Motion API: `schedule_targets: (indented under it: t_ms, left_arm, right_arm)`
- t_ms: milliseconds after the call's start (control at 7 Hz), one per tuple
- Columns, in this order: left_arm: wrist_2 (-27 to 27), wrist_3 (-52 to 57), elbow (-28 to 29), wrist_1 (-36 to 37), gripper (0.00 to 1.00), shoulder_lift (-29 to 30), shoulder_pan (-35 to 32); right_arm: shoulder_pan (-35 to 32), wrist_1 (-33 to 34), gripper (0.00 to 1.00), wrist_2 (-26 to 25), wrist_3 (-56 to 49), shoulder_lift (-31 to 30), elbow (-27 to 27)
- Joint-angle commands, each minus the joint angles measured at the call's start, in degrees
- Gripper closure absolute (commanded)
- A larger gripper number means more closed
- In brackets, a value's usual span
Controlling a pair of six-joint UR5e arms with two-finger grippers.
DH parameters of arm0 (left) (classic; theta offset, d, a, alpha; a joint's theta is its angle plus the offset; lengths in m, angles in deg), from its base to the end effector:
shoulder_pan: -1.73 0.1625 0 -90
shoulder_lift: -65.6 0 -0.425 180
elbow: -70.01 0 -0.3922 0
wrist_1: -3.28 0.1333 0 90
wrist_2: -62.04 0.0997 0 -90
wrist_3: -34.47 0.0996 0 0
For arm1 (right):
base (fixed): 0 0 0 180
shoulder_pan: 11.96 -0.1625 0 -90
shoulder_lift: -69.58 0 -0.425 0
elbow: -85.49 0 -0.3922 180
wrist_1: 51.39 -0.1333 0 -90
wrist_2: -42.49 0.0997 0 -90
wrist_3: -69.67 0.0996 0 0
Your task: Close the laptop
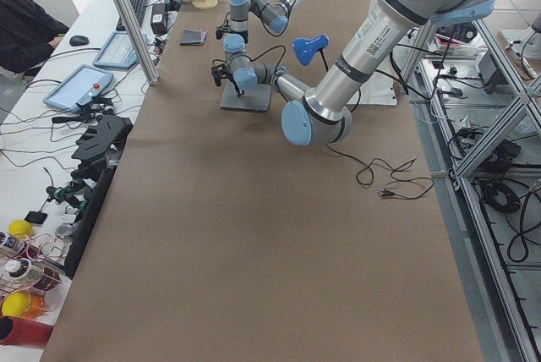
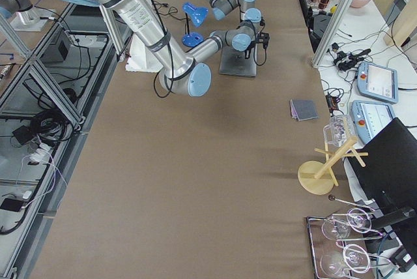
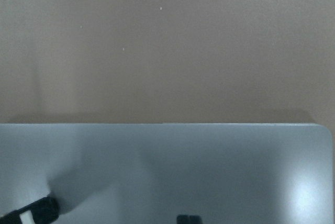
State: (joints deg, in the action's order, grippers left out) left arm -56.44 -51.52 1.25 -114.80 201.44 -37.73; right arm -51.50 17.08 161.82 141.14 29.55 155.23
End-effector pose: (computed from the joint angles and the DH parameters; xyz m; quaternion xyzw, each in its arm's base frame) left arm 0.5566 -0.5693 0.2691 -0.0455 0.4811 -0.1605 0.8606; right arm -0.5602 -0.5720 0.2181 0.0034 -0.4765 0.0514 0.8776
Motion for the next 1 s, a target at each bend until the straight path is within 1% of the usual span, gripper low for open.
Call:
schedule_targets:
  t_ms: [0,143,286,429,571,714,857]
  left_arm:
    - [0.5,-0.1,0.4,0.0,1.00,0.0,0.4]
    - [0.4,-0.1,0.2,-0.1,1.00,0.0,0.4]
    - [-0.3,0.0,-0.8,0.1,1.00,0.8,-1.1]
    - [-3.0,0.3,-3.0,0.5,1.00,0.7,-2.7]
    - [-3.2,0.2,-6.0,0.7,0.01,0.1,-4.5]
    - [-3.5,0.1,-10.2,0.8,0.01,-2.5,-7.3]
    - [-3.5,1.2,-15.3,0.8,0.01,-7.9,-11.0]
  right_arm:
    - [-0.8,0.0,1.00,0.5,0.1,0.6,-0.1]
    - [-1.1,0.0,1.00,0.7,0.2,0.7,0.0]
    - [-2.3,0.0,1.00,2.5,0.2,0.7,0.2]
    - [-4.6,0.0,0.97,4.8,0.3,0.4,0.7]
    - [-6.4,1.0,0.02,8.1,0.9,-0.6,2.7]
    - [-9.0,2.4,0.00,9.1,-0.4,-6.0,8.6]
    - [-12.9,6.1,0.00,11.2,-4.3,-10.6,13.6]
